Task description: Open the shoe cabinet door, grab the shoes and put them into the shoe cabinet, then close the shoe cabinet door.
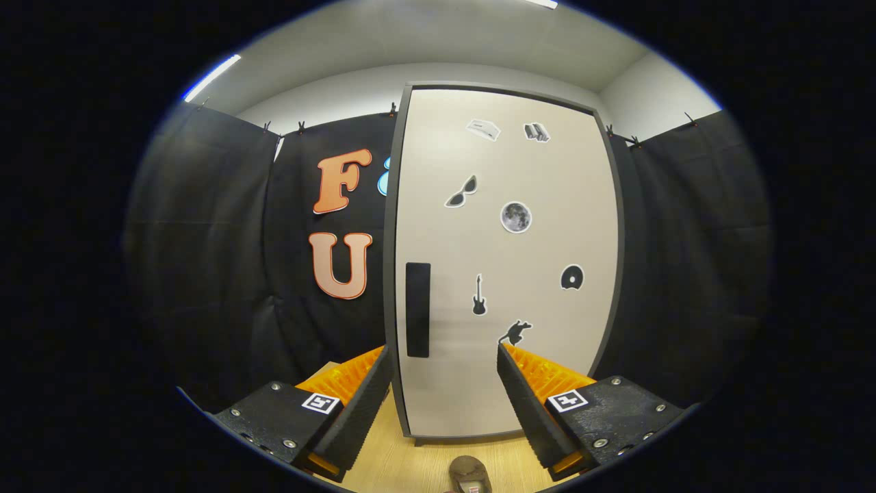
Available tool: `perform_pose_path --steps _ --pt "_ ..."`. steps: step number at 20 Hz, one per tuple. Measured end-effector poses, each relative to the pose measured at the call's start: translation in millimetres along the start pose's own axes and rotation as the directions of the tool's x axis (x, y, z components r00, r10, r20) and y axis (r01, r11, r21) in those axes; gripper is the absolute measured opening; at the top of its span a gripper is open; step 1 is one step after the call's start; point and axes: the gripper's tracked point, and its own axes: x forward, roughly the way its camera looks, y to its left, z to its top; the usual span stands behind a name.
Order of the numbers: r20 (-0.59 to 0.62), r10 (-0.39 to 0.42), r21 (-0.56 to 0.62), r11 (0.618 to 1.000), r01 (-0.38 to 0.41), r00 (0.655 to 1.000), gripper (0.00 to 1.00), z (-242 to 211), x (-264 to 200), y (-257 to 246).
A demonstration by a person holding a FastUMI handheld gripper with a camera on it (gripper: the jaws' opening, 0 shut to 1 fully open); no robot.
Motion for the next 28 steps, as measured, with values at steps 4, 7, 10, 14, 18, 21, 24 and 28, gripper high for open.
perform_pose_path --steps 4,7,10,14,18,21,24,28 --pt "0.012 0.02 -0.002 1.0 -0.02 1.0 0.95 3.7 44.7 13.8" --pt "0.015 0.024 -0.006 1.0 -0.023 1.0 0.95 4.9 71.1 18.4" --pt "0.01 0.024 0.001 1.0 -0.024 1.0 0.92 3.4 96.3 23.0" --pt "-0.005 0.023 0.021 1.0 -0.023 1.0 0.77 -2.9 117.6 27.2" --pt "-0.022 0.043 0.052 0.998 -0.042 0.999 0.48 -8.7 128.0 35.6" --pt "-0.011 0.044 0.057 0.997 -0.043 0.999 0.36 -7.3 127.0 34.1" --pt "-0.026 0.055 0.064 0.997 -0.053 0.998 0.31 -8.9 121.5 33.7" --pt "-0.033 0.049 0.076 0.996 -0.047 0.998 0.28 -8.3 104.9 31.1"
